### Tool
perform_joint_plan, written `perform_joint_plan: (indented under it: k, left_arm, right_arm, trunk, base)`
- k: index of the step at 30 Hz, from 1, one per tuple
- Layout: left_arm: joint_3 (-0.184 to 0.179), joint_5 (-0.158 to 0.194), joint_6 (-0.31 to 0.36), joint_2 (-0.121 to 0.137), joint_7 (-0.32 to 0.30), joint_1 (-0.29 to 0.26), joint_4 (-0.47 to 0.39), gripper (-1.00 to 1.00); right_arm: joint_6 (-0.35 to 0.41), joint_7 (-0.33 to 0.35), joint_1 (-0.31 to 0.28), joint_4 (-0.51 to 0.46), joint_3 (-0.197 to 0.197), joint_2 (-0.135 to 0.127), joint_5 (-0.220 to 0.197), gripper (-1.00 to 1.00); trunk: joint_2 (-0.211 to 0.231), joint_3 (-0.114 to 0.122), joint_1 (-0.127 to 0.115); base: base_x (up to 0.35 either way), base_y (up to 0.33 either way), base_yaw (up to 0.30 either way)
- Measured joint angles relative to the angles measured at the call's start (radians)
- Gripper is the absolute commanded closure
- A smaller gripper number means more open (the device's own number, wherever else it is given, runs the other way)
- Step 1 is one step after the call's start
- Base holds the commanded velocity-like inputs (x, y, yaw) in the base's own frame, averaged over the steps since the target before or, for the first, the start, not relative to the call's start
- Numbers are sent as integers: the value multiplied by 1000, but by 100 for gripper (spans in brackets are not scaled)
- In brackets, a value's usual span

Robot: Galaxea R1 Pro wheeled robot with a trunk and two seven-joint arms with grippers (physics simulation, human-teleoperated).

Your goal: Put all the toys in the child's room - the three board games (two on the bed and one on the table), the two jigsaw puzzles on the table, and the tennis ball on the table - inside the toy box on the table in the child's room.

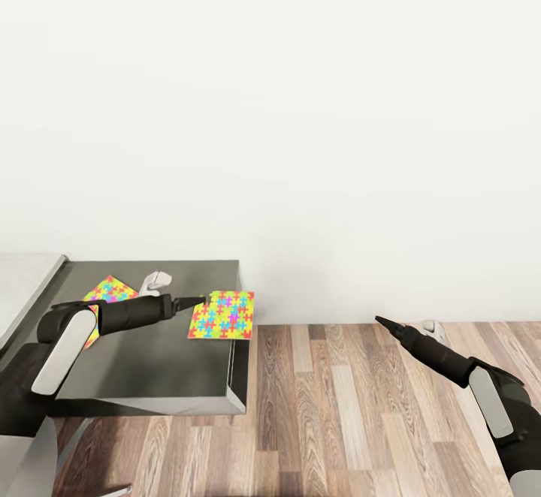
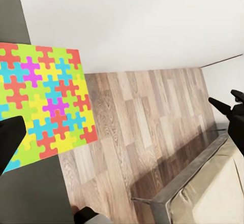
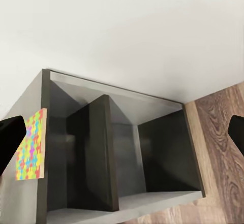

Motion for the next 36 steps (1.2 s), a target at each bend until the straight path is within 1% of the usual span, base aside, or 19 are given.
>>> perform_joint_plan:
  k: [13,36]
  left_arm:
    - [0,1,9,-1,0,5,1,-100]
    - [0,1,10,-1,0,5,2,-100]
  right_arm:
    - [-51,0,0,3,0,0,-1,-100]
    - [-58,0,0,5,0,-1,2,-100]
  trunk:
    - [0,22,0]
    - [0,60,0]
  base:
    - [0,0,0]
    - [0,0,0]
